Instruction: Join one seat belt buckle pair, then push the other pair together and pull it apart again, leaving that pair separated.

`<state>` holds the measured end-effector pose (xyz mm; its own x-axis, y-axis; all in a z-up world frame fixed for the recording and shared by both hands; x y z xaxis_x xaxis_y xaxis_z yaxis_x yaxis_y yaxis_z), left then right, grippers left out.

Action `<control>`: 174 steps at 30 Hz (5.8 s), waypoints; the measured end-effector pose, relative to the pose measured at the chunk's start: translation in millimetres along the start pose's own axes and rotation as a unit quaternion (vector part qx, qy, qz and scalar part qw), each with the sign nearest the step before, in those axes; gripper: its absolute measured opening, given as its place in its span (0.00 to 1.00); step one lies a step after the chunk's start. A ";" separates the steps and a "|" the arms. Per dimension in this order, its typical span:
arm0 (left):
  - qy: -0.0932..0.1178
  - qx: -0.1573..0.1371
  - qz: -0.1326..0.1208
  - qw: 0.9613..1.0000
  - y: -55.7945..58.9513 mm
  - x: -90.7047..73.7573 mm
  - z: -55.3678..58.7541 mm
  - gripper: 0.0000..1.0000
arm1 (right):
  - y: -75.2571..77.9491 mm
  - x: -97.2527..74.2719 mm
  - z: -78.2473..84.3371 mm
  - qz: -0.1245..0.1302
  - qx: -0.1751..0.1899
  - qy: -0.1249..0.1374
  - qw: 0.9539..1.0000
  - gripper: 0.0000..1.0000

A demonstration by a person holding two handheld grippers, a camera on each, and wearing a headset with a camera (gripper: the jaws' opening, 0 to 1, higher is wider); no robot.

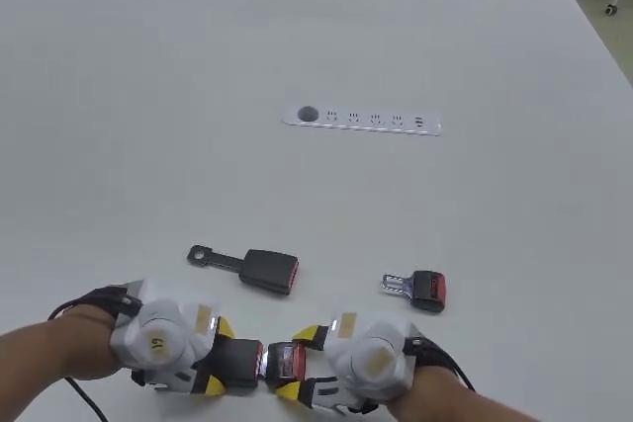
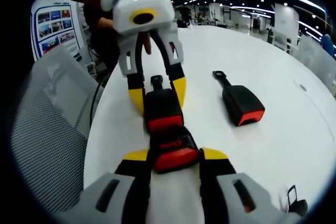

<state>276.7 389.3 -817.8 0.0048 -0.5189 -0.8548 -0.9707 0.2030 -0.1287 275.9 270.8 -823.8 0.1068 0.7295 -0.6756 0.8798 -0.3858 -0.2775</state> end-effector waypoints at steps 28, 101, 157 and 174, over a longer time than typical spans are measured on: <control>0.035 -0.004 -0.012 0.999 0.3 -1.9 3.4 0.34 | -6.7 -2.8 12.0 0.028 0.004 0.056 0.998 0.34; 0.072 -0.083 -0.111 0.988 -51.9 -48.3 -34.1 0.79 | 69.6 -120.8 3.1 0.143 0.164 0.165 0.962 1.00; 0.012 0.000 -0.004 1.000 -121.4 14.3 -2.9 0.48 | 164.0 -127.7 51.5 0.036 -0.004 -0.030 0.999 0.37; -0.022 -0.002 -0.005 1.000 -122.3 15.9 -5.8 0.36 | 163.2 -130.5 50.7 0.013 -0.014 -0.026 0.999 0.36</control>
<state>394.0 351.4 -812.8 0.0252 -0.4843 -0.8745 -0.9715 0.1942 -0.1356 382.0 83.9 -815.6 0.1069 0.6882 -0.7176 0.8894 -0.3889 -0.2405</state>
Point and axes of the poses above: the centre of the closed fingertips' face, and the gripper's own axes: x roughly forward along the fingers, y roughly to its right, z roughly out of its underside, the point moved 5 cm from there along -x, roughly backward along the fingers, and after that the axes turned 15 degrees about x, right-handed, at the moved point
